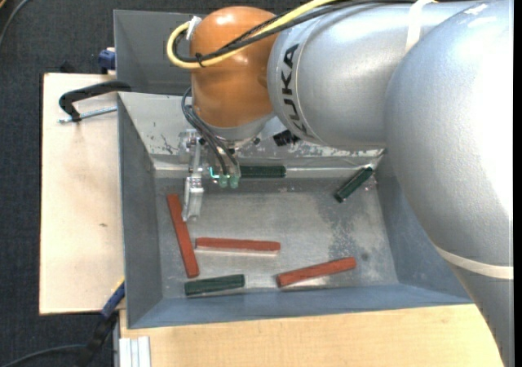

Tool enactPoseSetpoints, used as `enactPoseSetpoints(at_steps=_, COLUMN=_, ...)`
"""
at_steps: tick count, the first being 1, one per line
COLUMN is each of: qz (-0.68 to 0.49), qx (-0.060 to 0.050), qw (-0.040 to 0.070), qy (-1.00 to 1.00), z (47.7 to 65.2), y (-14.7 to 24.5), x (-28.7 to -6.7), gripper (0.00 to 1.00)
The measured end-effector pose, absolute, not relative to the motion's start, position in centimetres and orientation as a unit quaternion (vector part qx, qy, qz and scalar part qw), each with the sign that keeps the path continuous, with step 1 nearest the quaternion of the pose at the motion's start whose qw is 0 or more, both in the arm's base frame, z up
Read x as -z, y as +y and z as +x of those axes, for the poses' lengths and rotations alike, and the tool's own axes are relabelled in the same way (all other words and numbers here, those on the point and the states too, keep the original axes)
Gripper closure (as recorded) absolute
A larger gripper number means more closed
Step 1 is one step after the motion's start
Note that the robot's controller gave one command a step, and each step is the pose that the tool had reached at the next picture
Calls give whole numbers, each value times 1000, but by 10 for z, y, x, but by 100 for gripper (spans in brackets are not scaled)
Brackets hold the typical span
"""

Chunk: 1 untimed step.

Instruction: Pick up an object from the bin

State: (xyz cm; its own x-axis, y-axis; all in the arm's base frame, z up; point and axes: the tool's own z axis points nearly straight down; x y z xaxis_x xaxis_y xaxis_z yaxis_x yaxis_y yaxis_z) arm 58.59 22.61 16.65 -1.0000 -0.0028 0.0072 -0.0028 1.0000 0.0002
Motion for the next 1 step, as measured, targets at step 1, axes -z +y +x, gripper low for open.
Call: enactPoseSetpoints(at_steps=1, qz=-12, qx=0, qw=4, qy=-1000, z=584, y=208, x=-66, gripper=0)
